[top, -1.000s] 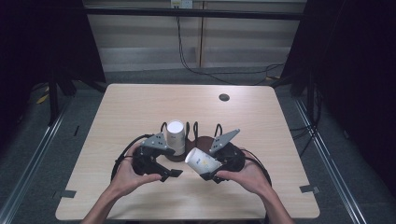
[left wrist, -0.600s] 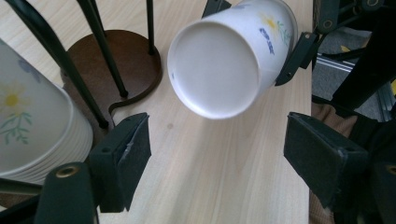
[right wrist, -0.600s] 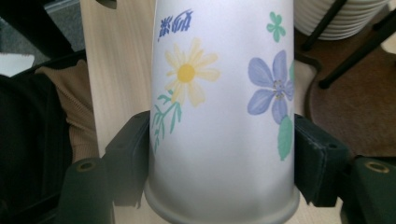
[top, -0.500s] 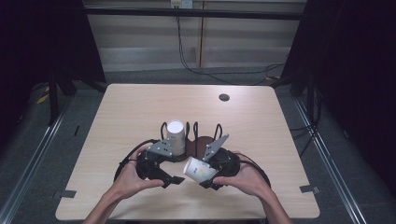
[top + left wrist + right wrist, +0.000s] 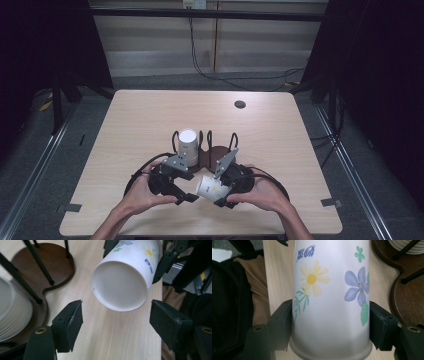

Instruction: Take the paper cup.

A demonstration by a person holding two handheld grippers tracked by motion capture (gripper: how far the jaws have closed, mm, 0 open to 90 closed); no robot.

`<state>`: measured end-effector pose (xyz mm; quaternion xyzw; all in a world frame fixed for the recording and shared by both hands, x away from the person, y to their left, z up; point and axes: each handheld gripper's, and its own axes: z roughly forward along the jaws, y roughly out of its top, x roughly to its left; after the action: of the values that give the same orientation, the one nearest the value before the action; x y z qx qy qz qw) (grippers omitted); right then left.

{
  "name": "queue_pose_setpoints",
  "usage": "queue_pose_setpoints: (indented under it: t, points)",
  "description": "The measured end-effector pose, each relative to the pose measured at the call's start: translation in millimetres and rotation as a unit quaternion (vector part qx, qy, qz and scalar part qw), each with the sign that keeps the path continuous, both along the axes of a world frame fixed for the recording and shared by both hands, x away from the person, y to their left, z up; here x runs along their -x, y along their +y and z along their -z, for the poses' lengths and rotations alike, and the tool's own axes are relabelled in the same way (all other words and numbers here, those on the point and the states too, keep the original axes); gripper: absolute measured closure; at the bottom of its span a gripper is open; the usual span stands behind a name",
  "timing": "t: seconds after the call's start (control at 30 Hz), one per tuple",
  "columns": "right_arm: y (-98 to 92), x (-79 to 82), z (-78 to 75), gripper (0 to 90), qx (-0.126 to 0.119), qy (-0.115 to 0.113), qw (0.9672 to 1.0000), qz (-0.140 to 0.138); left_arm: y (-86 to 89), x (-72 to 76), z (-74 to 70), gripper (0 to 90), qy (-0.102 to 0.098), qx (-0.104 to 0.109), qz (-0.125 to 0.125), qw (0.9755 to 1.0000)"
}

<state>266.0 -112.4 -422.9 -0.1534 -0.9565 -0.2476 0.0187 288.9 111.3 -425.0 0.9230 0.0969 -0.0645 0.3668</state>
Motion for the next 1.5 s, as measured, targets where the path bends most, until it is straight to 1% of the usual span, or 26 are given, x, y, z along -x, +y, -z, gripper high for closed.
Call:
queue_pose_setpoints:
  t: [0.03,0.13,0.2,0.3,0.37,0.43,0.53,0.6,0.67,0.7,0.8,0.83,0.87,0.9,0.97,1.0,1.07,1.13,1.17,1.2,1.23,1.27,1.3,1.37,1.4,1.5]
  points:
    - [1.1,0.9,-0.3,30.4,0.005,0.001,1.0,-0.002,-0.7,0.4,0.2,27.6,0.002,-0.002,0.006,1.0]
    - [3.7,2.6,-0.3,30.4,0.009,0.002,0.9999,-0.011,-2.6,1.4,0.8,28.6,0.0,-0.008,0.019,0.9998]
    - [5.0,3.2,0.4,30.3,0.011,0.003,0.9998,-0.018,-3.6,1.4,1.4,28.9,0.0,-0.011,0.021,0.9997]
    - [7.0,4.1,2.2,30.3,0.013,0.003,0.9997,-0.023,-6.3,1.4,3.2,28.7,0.006,-0.014,0.025,0.9996]
    - [8.8,5.1,2.9,30.3,0.014,0.003,0.9995,-0.027,-7.6,1.5,3.5,28.9,0.003,-0.02,0.031,0.9993]
    - [10.5,6.2,3.1,30.3,0.014,0.003,0.9994,-0.033,-8.3,2.5,3.5,29.1,0.011,-0.013,0.034,0.9993]
    - [13.0,7.3,3.9,30.3,0.013,0.005,0.9992,-0.038,-8.0,2.7,2.3,29.8,0.012,-0.012,0.04,0.9991]
    - [14.5,7.9,4.7,30.3,0.013,0.006,0.999,-0.042,-7.9,2.6,2.2,29.8,0.017,-0.007,0.044,0.9989]
    - [16.0,8.3,5.6,30.3,0.011,0.007,0.9988,-0.047,-8.9,3.6,1.6,29.6,0.029,0.001,0.051,0.9983]
    - [16.7,8.9,5.8,30.3,0.012,0.009,0.9987,-0.048,-10.0,4.3,1.1,29.9,0.026,-0.002,0.052,0.9983]
    - [18.5,9.0,6.6,30.3,0.012,0.005,0.9985,-0.053,-11.2,5.0,2.2,32.3,0.024,-0.009,0.049,0.9985]
    - [18.7,9.1,6.6,30.3,0.012,0.004,0.9985,-0.053,-11.1,4.2,3.0,32.6,0.026,-0.011,0.054,0.9981]
    - [18.9,9.6,6.5,30.3,0.011,0.005,0.9985,-0.053,-11.0,5.0,4.0,32.6,0.03,-0.01,0.053,0.9981]
    - [19.0,10.1,6.3,30.2,0.009,0.004,0.9985,-0.054,-11.0,5.0,4.3,32.7,0.028,-0.014,0.057,0.9979]
    - [19.9,10.6,6.0,30.3,0.007,0.001,0.9984,-0.057,-11.4,6.8,4.0,32.6,0.027,-0.008,0.056,0.998]
    - [20.5,10.7,5.8,30.3,0.006,0.001,0.9982,-0.059,-11.9,7.5,3.4,32.7,0.023,-0.012,0.06,0.9979]
    - [21.1,11.4,5.8,30.3,0.005,0.0,0.9981,-0.062,-12.2,7.8,2.9,32.9,0.021,-0.014,0.063,0.9977]
    - [21.3,11.9,5.5,30.3,0.004,-0.001,0.9981,-0.062,-12.2,7.7,3.2,32.8,0.025,-0.012,0.06,0.9978]
    - [21.1,11.7,5.1,30.3,0.003,-0.001,0.9981,-0.062,-12.4,8.0,3.5,32.7,0.026,-0.012,0.061,0.9977]
    - [21.0,11.7,4.8,30.3,-0.004,-0.004,0.9977,-0.068,-12.8,8.2,3.5,32.8,0.027,-0.011,0.064,0.9975]
    - [21.0,11.7,4.8,30.3,-0.004,-0.004,0.9977,-0.068,-13.1,8.4,3.4,32.8,0.028,-0.011,0.067,0.9973]
    - [21.2,12.0,4.3,30.3,-0.008,-0.002,0.9975,-0.07,-13.6,8.8,3.1,32.8,0.025,-0.011,0.068,0.9973]
    - [21.2,12.0,3.9,30.3,-0.007,-0.005,0.9976,-0.069,-13.7,9.4,2.4,32.6,0.018,-0.011,0.067,0.9975]
    - [21.0,11.7,3.7,30.2,-0.008,-0.004,0.9976,-0.069,-13.9,10.2,1.7,33.0,0.023,-0.011,0.067,0.9974]
    - [20.8,12.0,3.7,30.2,-0.008,-0.003,0.9975,-0.07,-13.6,10.0,1.3,33.4,0.02,-0.011,0.068,0.9974]
    - [19.7,11.4,3.2,29.9,-0.013,-0.002,0.9977,-0.066,-13.4,10.3,1.0,34.0,0.02,-0.006,0.064,0.9977]
